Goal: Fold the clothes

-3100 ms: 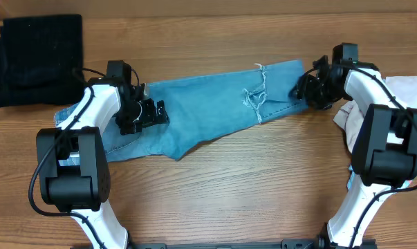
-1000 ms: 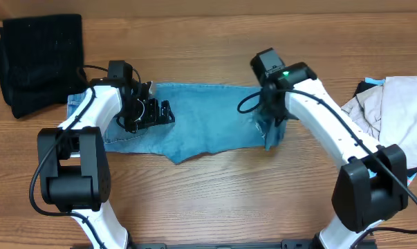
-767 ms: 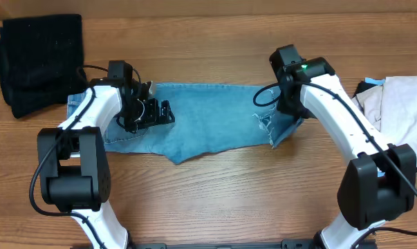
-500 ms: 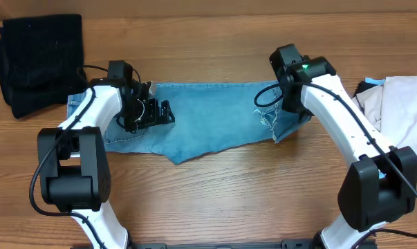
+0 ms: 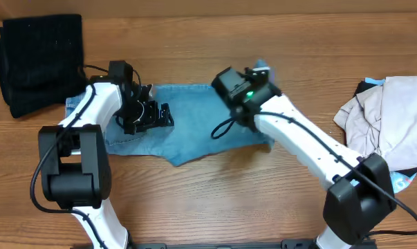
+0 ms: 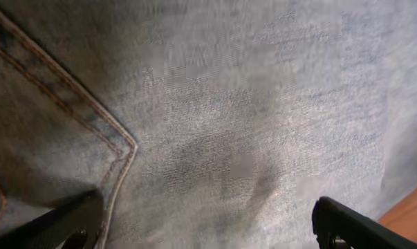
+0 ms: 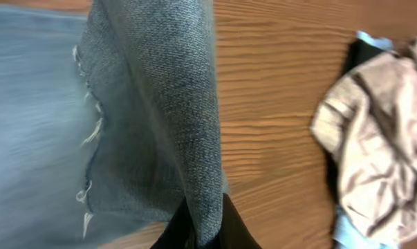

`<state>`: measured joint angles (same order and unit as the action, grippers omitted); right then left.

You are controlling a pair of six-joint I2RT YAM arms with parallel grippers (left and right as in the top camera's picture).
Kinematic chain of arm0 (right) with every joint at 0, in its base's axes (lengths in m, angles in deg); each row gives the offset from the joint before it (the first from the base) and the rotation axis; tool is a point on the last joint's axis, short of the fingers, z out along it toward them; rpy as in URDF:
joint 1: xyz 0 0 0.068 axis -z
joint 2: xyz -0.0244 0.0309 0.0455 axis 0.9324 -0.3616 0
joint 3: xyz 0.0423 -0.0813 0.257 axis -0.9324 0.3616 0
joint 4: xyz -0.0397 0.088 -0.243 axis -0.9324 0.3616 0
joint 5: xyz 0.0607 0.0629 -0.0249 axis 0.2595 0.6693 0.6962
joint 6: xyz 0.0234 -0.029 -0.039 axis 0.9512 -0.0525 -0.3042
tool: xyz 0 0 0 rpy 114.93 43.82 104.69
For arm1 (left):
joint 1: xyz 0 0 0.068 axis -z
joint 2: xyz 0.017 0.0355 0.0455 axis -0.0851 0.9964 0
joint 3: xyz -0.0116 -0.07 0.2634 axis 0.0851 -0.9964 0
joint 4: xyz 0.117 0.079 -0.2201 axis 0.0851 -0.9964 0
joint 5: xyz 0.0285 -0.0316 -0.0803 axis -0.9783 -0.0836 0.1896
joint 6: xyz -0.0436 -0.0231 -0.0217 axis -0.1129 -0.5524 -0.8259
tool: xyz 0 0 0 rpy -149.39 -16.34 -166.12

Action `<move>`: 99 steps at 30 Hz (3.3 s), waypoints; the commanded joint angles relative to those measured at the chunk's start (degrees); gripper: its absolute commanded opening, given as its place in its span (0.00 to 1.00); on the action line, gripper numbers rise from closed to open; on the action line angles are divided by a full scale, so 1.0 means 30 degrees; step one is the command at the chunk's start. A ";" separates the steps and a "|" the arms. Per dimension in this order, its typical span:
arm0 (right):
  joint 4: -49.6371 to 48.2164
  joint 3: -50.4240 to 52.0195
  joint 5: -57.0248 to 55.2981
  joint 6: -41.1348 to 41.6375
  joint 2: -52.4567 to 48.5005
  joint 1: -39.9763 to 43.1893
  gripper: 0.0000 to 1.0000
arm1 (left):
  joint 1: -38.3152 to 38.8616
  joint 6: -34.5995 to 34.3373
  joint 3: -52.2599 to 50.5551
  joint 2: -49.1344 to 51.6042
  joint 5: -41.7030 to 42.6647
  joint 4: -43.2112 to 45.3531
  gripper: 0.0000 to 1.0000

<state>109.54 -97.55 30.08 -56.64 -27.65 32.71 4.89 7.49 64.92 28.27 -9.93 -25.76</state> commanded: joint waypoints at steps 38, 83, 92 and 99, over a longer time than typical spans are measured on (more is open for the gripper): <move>0.1705 0.2135 -0.4146 0.3082 0.0576 -0.0889 0.04 | 0.0510 0.2229 0.0517 0.1049 0.3825 -0.1537 1.00; -0.8393 0.3388 1.2808 -0.0568 -0.1056 -0.1297 0.17 | -0.1552 -0.0357 0.0517 0.1049 -0.1967 -0.4284 1.00; -0.9989 0.3388 1.2735 -0.0503 -0.3279 -0.1093 0.17 | -0.2390 -0.0291 0.0517 0.1049 -0.2528 -0.4736 1.00; -1.2065 0.3381 1.3151 -0.0364 -0.3716 0.0648 0.17 | -0.2375 -0.0291 0.0517 0.1049 -0.2521 -0.4692 1.00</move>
<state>75.20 -87.50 69.73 -57.91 -38.25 31.24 -1.60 7.23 66.56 30.39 -13.74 -40.03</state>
